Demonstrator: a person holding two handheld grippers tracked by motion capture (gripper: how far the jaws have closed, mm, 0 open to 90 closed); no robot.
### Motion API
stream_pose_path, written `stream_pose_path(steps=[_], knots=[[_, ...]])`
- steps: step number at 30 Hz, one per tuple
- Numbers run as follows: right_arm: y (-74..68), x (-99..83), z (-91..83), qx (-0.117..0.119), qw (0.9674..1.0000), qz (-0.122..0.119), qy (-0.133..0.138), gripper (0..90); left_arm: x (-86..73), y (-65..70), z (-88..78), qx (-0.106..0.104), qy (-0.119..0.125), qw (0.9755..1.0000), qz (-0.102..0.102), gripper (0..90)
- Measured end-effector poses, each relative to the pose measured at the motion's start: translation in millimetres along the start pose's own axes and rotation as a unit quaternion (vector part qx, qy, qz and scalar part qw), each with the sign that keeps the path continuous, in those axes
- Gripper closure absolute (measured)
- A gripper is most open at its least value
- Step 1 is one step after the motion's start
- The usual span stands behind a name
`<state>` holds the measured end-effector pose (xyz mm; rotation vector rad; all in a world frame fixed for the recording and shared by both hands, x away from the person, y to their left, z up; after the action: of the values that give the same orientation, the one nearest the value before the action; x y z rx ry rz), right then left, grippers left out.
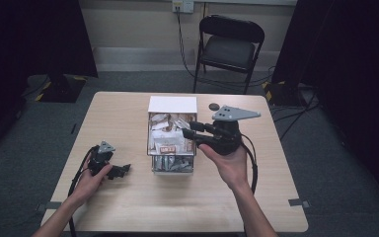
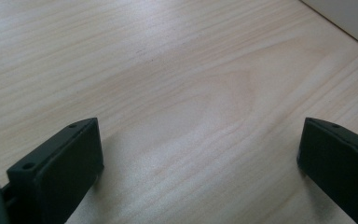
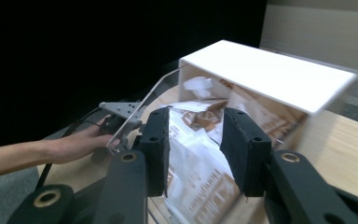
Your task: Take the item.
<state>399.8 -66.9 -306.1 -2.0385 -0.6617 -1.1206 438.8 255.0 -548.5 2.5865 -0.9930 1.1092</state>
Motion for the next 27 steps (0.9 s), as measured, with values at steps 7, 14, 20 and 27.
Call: stream_pose_path(steps=[7,14,20,27], knots=[[-4.9,-3.0,25.1,0.016,0.9996,-0.011,-0.022,64.5,0.0,0.0,0.0,0.000,0.000,1.0000,0.000,0.0],[-7.9,-9.1,42.3,0.025,0.9985,-0.020,-0.043,66.5,0.0,0.0,0.0,0.000,0.000,1.0000,0.000,0.0],[-3.5,-14.5,47.8,0.020,0.9980,-0.018,-0.057,65.4,-0.2,-0.1,-0.1,-0.001,-0.002,1.0000,0.002,0.0],[-3.9,-19.7,53.5,0.023,0.9967,-0.019,-0.075,66.7,-0.2,-0.1,-0.1,-0.001,-0.001,1.0000,0.002,0.0]])
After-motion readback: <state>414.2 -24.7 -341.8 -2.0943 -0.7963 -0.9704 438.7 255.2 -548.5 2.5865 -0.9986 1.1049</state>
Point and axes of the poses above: each handheld gripper's, and its own axes: z roughly forward along the jaws, x roughly out of its top, y roughly to its right, the point moved 5 cm from there along z, roughly forward along the jaws, and after that the axes turned 12 degrees about z, right-handed, at the moved point
